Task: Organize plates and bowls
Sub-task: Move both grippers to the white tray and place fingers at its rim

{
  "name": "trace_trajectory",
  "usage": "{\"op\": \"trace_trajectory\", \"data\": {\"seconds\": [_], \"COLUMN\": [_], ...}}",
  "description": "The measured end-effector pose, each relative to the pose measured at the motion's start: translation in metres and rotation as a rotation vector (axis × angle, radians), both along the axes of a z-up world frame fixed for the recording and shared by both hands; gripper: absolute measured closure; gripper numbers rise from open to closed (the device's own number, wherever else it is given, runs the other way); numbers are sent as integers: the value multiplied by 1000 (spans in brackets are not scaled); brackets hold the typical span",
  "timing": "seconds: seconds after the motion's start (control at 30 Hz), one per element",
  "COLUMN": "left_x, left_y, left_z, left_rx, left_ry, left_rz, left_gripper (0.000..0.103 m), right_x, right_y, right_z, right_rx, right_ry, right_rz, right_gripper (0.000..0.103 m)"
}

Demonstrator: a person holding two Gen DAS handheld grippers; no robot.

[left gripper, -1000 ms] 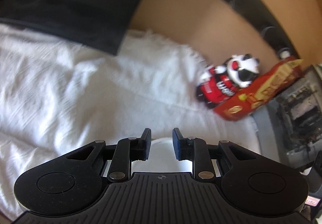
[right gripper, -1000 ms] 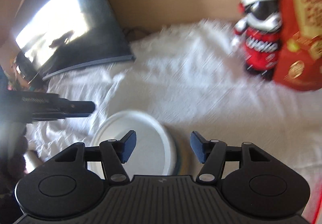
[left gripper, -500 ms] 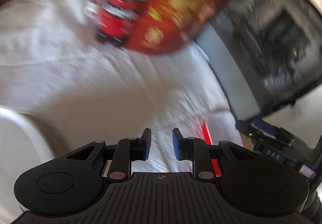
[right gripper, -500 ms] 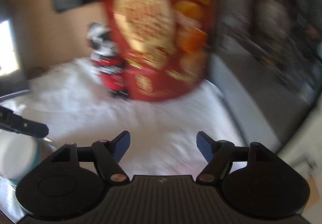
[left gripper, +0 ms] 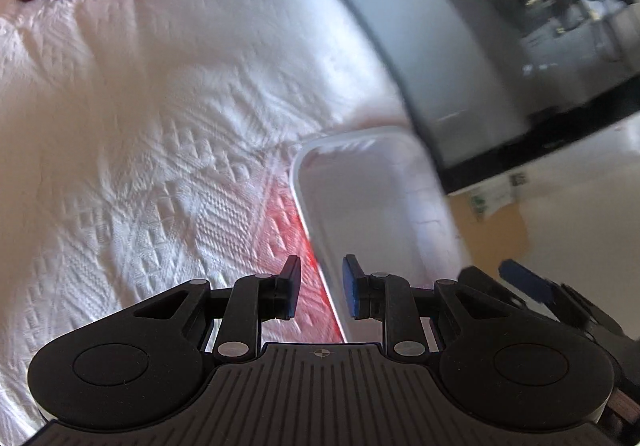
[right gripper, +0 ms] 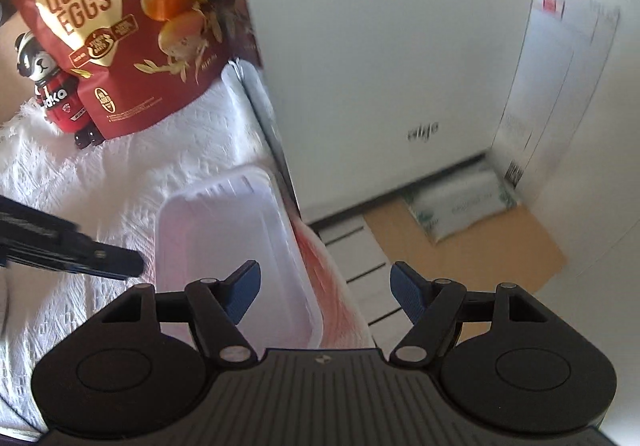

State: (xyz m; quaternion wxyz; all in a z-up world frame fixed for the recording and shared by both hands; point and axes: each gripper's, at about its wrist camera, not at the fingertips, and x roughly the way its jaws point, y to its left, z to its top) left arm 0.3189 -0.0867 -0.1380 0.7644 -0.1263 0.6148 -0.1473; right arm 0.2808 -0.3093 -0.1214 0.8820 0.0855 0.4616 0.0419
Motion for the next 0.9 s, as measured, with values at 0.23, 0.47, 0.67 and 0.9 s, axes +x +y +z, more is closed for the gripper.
{"op": "trace_trajectory", "data": {"seconds": [0.23,0.47,0.67,0.9], "left_x": [7,-5,-33,-73], "left_y": [-12,22,96,169], "left_z": [-14,-2,18,17], "left_rx": [36,62,130,161], "left_ry": [24,10,-57,-29], "left_rz": [5,57,200,332], "left_gripper": [79,81,81,82], "right_x": [23,26,29,10], "right_y": [12,43,109,198], "right_z": [-17,-10,6,9], "right_rx": [72,119,169,160], "right_ry": [63,82,50,80], "right_rz": [64,190,344,543], "right_gripper": [61,67,67,66]}}
